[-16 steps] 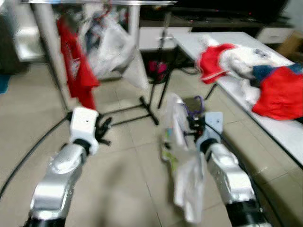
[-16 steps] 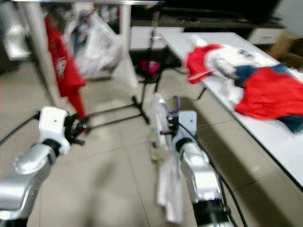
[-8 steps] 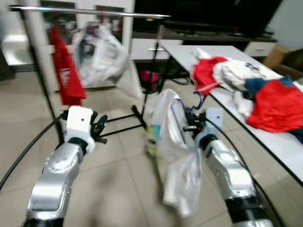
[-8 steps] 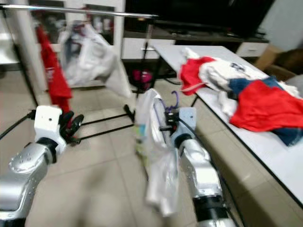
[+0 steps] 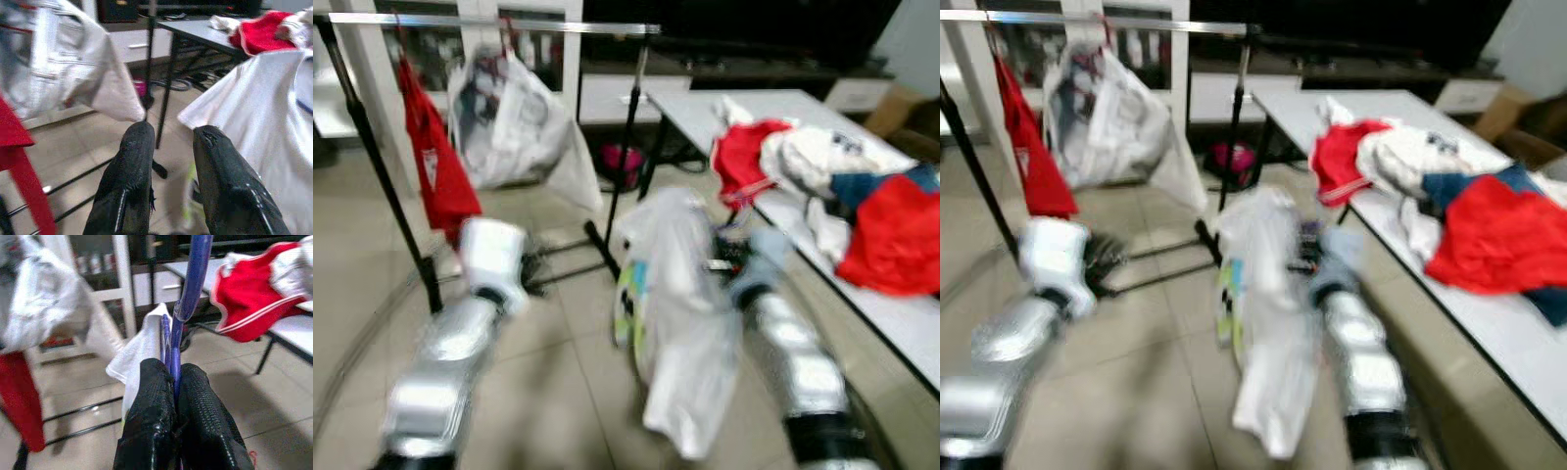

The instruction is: Hang hanger

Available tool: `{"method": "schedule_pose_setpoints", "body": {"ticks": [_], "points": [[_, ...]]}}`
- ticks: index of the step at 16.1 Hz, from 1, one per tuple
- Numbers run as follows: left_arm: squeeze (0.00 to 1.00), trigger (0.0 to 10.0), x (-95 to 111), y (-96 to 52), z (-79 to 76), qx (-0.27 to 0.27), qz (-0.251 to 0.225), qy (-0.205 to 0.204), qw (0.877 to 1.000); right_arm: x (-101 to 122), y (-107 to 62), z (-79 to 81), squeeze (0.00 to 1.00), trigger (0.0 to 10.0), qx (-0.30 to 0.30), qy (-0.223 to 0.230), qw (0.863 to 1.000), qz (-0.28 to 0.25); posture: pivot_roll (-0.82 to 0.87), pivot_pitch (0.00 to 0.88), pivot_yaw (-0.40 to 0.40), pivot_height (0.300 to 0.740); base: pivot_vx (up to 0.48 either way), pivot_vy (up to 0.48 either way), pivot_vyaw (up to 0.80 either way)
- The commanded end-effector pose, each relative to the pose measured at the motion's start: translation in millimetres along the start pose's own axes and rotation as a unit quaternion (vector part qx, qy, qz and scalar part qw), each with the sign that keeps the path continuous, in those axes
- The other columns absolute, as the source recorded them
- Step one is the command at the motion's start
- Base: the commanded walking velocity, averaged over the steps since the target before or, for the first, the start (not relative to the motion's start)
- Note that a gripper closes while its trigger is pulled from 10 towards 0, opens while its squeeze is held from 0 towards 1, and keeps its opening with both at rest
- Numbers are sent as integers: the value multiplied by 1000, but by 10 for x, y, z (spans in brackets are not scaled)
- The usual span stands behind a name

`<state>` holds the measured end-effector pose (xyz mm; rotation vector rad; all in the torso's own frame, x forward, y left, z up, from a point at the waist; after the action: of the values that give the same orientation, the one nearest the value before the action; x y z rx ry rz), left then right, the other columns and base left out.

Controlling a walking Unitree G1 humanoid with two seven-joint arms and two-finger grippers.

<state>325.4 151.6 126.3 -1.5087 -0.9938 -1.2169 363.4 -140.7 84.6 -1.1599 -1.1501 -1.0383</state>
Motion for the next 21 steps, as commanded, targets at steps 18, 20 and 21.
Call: {"method": "schedule_pose_setpoints", "body": {"ticks": [18, 20, 21], "points": [[0, 10000, 47, -9, 41, 1, -3, 1, 1000, 123, -36, 22, 0, 10000, -26, 21, 998, -45, -10, 0, -120, 740, 365, 0, 0], [0, 10000, 56, -1, 32, 0, -4, 1, 1000, 98, -28, -14, 0, 10000, -40, -2, 999, -35, -10, 0, -120, 740, 364, 0, 0], [0, 10000, 61, -3, 31, 0, -5, 0, 1000, 63, -28, -10, 0, 10000, -34, 1, 999, -25, -7, 0, -122, 740, 364, 0, 0]]}}
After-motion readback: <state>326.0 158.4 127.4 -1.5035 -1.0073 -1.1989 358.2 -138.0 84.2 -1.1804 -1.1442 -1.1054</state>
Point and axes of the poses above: a point about 5 cm out from each wrist's last joint towards the gripper, its own y axis pointing out of the wrist towards the gripper, its own x axis along the axis of the wrist's last joint, z = x × y, the point moved 6 cm from there along y, pointing out of the wrist towards the gripper, and after that the axes turned 10 degrees about -y, right-handed, at the moved point
